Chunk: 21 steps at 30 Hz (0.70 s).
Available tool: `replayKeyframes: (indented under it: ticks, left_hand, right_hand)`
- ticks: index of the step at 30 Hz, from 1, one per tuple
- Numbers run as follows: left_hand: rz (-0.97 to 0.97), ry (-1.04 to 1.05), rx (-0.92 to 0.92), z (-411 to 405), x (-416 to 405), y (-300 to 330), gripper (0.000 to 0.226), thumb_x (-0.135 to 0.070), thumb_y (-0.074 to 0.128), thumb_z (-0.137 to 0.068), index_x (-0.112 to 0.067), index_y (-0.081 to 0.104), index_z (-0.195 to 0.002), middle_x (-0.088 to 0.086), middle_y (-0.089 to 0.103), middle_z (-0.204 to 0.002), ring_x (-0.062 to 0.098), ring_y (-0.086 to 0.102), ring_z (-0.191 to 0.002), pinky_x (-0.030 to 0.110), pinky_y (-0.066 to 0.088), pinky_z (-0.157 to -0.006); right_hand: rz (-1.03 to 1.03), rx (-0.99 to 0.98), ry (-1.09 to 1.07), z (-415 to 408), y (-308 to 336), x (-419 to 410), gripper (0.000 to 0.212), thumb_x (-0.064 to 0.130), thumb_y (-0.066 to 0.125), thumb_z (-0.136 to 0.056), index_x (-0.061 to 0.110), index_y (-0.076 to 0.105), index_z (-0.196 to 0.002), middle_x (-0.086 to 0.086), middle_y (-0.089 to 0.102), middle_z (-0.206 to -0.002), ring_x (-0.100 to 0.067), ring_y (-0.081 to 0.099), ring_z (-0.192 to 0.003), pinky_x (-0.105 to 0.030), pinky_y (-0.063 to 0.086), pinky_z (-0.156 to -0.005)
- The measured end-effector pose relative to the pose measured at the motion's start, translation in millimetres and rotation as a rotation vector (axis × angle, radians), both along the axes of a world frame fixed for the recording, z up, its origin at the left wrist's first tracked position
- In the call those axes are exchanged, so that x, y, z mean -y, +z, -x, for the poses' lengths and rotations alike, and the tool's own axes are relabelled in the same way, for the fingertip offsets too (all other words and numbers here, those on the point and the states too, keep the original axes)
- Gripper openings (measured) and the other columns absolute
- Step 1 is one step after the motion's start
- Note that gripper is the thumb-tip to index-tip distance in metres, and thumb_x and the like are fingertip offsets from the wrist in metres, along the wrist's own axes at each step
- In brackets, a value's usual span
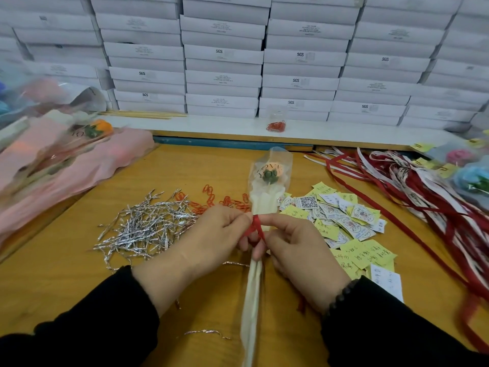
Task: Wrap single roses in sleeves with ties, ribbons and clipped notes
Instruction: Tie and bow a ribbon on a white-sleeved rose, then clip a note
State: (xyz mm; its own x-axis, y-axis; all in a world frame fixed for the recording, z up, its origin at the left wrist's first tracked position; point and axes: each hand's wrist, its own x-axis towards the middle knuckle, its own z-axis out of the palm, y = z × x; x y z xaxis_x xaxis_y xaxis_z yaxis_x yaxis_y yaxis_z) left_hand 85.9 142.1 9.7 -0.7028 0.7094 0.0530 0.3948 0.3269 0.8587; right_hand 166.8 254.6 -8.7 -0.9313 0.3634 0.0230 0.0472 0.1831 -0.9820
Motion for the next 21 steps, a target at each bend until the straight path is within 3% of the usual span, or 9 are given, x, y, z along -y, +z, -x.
replayKeyframes:
  ticks: [4, 9, 13, 17, 21]
  left_hand:
    - [-0.047, -0.004, 0.179, 1, 1, 2, 0.037, -0.008, 0.039, -0.097, -0.005, 0.056, -0.064, -0.003, 0.049, -0.037, 0.003, 0.032, -0.026, 0.013, 0.024, -0.033]
    - [-0.087, -0.068, 0.315, 6, 4, -3, 0.025, 0.006, 0.038, -0.092, -0.005, 0.055, -0.079, 0.009, 0.056, -0.052, 0.008, 0.033, -0.025, 0.014, 0.022, -0.031]
    - [-0.192, -0.09, 0.529, 11, 6, -7, 0.017, 0.006, 0.043, -0.092, 0.0, 0.057, -0.083, 0.013, 0.059, -0.055, 0.007, 0.035, -0.023, 0.013, 0.019, -0.028]
    - [-0.263, -0.097, 0.653, 12, 6, -10, 0.009, 0.007, 0.049, -0.087, 0.006, 0.058, -0.087, 0.018, 0.062, -0.058, 0.007, 0.036, -0.021, 0.01, 0.02, -0.025]
    - [-0.264, -0.116, 0.688, 13, 7, -11, 0.006, 0.004, 0.053, -0.083, 0.004, 0.059, -0.084, 0.019, 0.063, -0.058, 0.006, 0.034, -0.02, 0.012, 0.018, -0.027]
  right_hand:
    - [-0.19, -0.029, -0.004, -2, 1, 0, 0.024, 0.002, 0.048, -0.093, 0.014, 0.065, -0.106, -0.003, 0.062, -0.058, -0.001, 0.039, -0.032, -0.008, 0.029, -0.039]
    - [-0.201, -0.034, -0.021, -2, 2, -3, 0.023, 0.002, 0.052, -0.091, 0.01, 0.064, -0.11, -0.001, 0.061, -0.055, -0.002, 0.037, -0.032, -0.009, 0.029, -0.04]
    - [-0.238, -0.036, -0.01, 0, 0, -4, 0.023, 0.003, 0.054, -0.09, 0.012, 0.064, -0.109, 0.0, 0.063, -0.057, -0.009, 0.052, -0.052, -0.026, 0.048, -0.057]
    - [-0.249, -0.058, 0.012, 0, 0, -6, 0.02, 0.002, 0.056, -0.089, 0.014, 0.065, -0.101, 0.003, 0.061, -0.053, 0.0, 0.048, -0.044, -0.009, 0.036, -0.047]
    - [-0.278, -0.068, 0.02, 0, 0, -7, 0.017, 0.003, 0.057, -0.088, 0.016, 0.063, -0.097, 0.003, 0.061, -0.054, 0.001, 0.049, -0.045, -0.009, 0.037, -0.049]
